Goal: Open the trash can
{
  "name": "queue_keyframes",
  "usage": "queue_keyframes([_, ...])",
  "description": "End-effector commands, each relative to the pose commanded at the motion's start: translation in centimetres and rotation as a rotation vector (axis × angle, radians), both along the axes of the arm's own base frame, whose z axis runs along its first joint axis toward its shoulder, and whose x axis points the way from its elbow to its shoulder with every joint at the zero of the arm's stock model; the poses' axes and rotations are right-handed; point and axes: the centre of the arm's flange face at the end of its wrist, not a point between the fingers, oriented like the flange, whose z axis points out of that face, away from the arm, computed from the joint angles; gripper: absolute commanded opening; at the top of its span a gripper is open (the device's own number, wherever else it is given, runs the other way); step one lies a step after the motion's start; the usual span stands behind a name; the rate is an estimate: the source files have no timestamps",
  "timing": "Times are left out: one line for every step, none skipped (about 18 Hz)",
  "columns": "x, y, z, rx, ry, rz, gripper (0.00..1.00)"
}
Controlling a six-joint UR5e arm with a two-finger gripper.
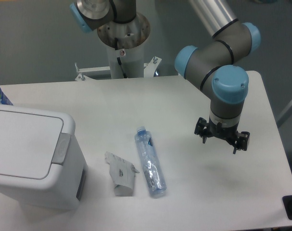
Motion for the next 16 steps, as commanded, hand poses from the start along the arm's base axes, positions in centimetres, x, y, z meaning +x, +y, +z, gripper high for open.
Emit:
queue_keyframes([0.0, 0.0, 0.0, 0.000, 0.000, 0.000, 1.00])
queue_keyframes([0.0, 0.0, 0.0, 0.000, 0.000, 0.000, 1.00])
queue_keyframes([0.0, 0.0, 0.0, 0.001, -0.001, 0.000, 1.00])
queue_keyframes([0.0, 0.0, 0.1, 0.001, 0.001, 0.000, 1.00])
queue_keyframes([0.0, 0.0, 0.1, 0.003, 0.003, -0.002, 1.00])
queue_keyframes([0.0, 0.0, 0.4, 0.007, 0.007, -0.004, 1.00])
queue_keyframes([0.2, 0.1, 0.4, 0.007, 0.006, -0.002, 1.00])
queue_keyframes([0.1, 0.1, 0.3, 0.005, 0.004, 0.001, 1.00])
queue_keyframes([0.2, 0.1, 0.2, 0.003, 0.002, 0.004, 1.00])
queue_keyframes([0.2, 0.0, 0.5, 0.006, 0.004, 0.006, 1.00])
queue_keyframes([0.2, -0.1, 1.0, 0.010, 0.009, 0.009, 1.00])
queue_keyframes([0.4, -0.1, 1.4, 0.019, 0.007, 0.010, 1.00])
queue_keyframes([0.6, -0.1, 1.9, 0.031, 0.012, 0.030, 1.00])
queue_keyframes([0.8, -0.1, 2.3, 0.049, 0.010, 0.068, 1.00])
queue_keyframes([1.1, 0.0, 3.0, 0.076, 0.005, 0.099, 1.00])
queue_keyframes([1.5, 0.0, 3.8, 0.109, -0.008, 0.126, 1.00])
